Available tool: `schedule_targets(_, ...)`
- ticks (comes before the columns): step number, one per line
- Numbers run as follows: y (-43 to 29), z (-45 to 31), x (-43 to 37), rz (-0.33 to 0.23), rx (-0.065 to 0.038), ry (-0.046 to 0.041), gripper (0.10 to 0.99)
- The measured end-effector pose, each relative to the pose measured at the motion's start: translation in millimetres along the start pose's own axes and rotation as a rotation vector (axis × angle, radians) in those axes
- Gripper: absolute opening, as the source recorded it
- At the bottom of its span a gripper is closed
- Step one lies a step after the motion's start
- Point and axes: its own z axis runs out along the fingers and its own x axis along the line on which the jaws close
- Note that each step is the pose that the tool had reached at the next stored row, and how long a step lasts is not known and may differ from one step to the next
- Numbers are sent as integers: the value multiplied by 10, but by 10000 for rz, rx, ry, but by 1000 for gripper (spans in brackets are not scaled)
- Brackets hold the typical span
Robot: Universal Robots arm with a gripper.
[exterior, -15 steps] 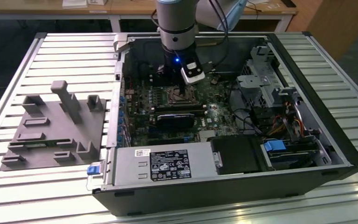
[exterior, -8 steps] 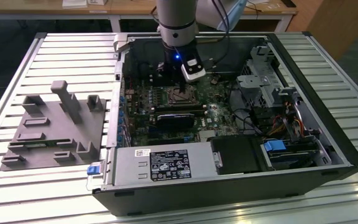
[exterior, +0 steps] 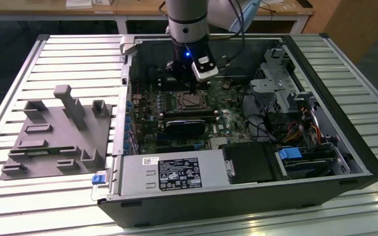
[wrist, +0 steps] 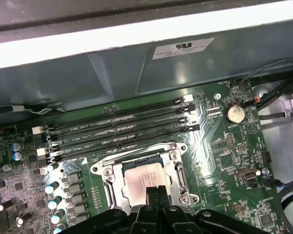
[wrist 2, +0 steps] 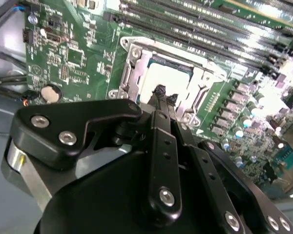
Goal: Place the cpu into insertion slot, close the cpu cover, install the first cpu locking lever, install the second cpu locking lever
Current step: 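Install the first cpu locking lever, then install the second cpu locking lever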
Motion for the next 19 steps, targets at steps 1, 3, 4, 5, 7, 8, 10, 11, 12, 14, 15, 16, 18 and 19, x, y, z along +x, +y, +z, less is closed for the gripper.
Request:
schedule_targets(1,0,0,0,0,-4,1,102)
schedule_targets(3,0,-1,0,2,-13,5,102)
schedule_targets(4,0,-2,0,3,-19,7,102)
schedule_targets(5,0,-2,0,4,-26,9,102)
schedule_targets(7,0,-2,0,6,-40,12,102)
schedule_targets(8,0,-2,0,7,-47,14,102)
schedule_targets(10,0,-1,0,9,-61,17,102)
schedule_targets(11,0,-1,0,10,-68,18,102)
schedule_targets(12,0,-1,0,11,-74,20,102)
schedule_targets(14,0,-1,0,12,-89,24,102)
schedule_targets(15,0,-1,0,13,-95,25,102)
schedule_targets(16,0,-1,0,14,-102,27,102)
schedule_targets(18,0,-1,0,16,-116,30,102)
schedule_targets(19,0,-1,0,17,-122,32,102)
